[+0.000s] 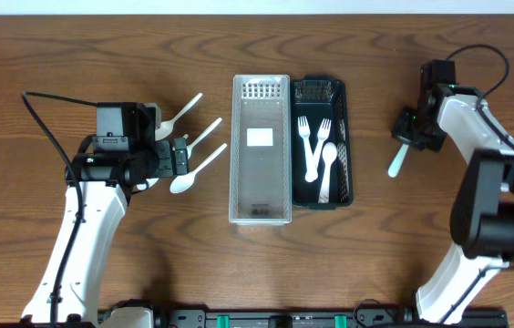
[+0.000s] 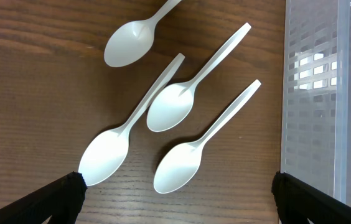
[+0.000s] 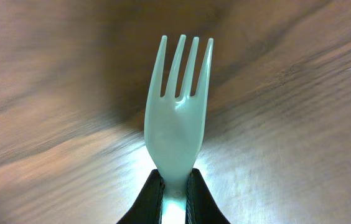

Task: Pack container
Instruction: 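Grasp the last white fork with the right gripper, then place the fork into the black tray with the right gripper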

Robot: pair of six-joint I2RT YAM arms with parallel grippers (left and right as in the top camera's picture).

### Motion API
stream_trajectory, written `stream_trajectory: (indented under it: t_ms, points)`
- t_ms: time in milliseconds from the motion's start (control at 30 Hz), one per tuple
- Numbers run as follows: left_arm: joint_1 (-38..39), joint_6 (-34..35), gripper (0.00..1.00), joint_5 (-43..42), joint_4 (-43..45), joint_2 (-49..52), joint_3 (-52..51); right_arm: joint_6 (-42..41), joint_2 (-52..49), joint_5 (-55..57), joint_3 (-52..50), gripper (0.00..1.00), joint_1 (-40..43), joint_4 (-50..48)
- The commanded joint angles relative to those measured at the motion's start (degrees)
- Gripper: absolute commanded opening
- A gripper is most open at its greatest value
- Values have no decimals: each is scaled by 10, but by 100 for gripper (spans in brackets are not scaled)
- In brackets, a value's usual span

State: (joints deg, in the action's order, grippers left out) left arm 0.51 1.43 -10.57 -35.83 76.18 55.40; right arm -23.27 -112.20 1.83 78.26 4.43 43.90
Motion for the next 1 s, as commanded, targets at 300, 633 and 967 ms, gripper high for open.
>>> stream_trajectory:
  t_ms: [300,633,967]
  points:
    - [-2,-6,98,-4,-2,4,8,36,238,-48,3,1,-173,-8]
    - [-2,-5,98,-4,-2,4,8,51,104,-56,-29,45,-248,-38]
    - [-2,77,98,-16,-71,4,7,78,167,-16,104,95,-153,26]
